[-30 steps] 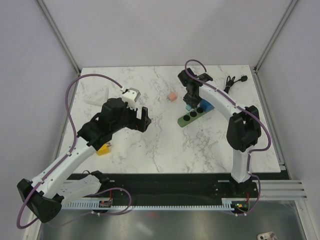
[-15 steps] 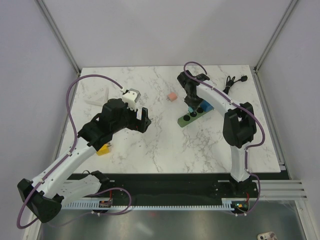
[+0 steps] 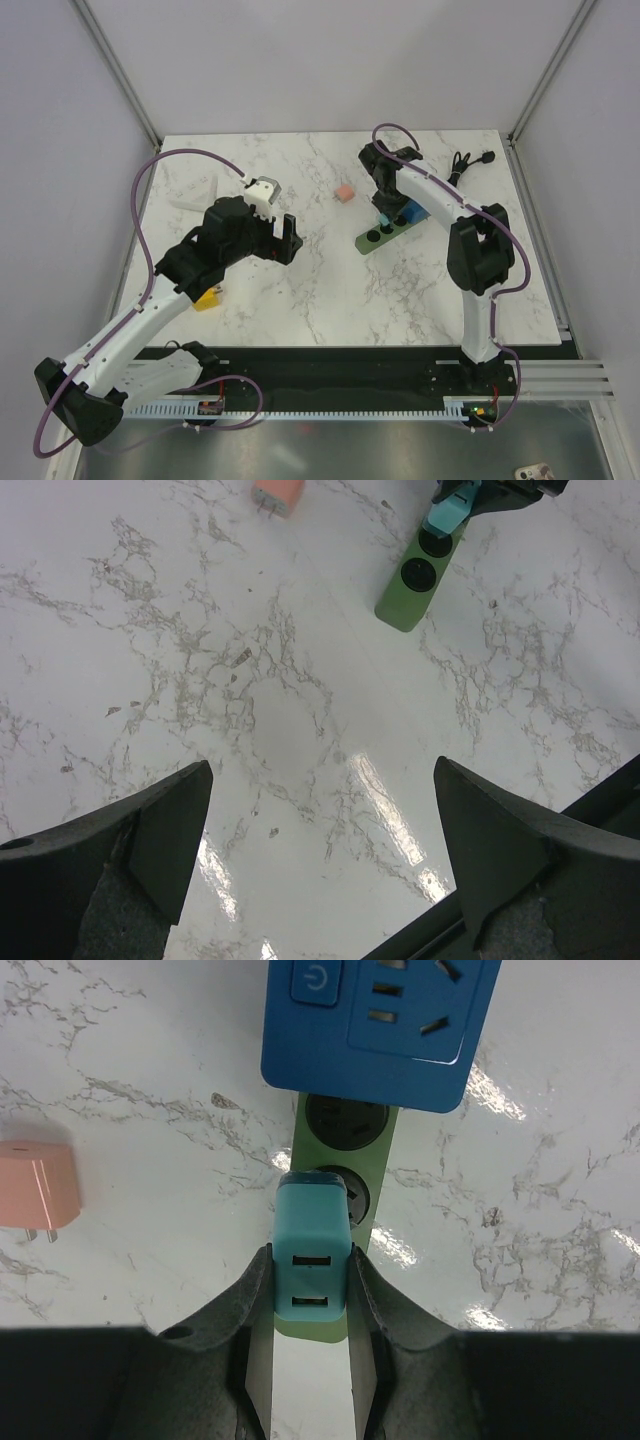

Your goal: Insert the plug

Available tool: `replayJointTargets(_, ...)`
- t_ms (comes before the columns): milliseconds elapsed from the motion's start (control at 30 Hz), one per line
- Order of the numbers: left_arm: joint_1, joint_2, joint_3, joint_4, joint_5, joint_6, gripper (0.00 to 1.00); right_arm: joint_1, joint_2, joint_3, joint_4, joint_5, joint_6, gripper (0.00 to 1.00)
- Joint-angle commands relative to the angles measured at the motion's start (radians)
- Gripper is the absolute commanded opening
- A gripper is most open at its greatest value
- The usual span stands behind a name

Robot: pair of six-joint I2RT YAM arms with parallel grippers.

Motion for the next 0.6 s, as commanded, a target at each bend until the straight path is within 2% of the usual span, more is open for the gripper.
replayJointTargets(0, 0.001, -0.02, -0.001, 0.038, 0.004, -0.007, 0.98, -0.002, -0.028, -0.022, -0.017, 0.008, 0.045, 0.0)
replayJointTargets(567, -0.001, -0.029, -0.004, 0.039, -0.001, -0.007, 0.98, -0.003, -0.044, -0.056, -0.033, -0.004, 0.112, 0.0)
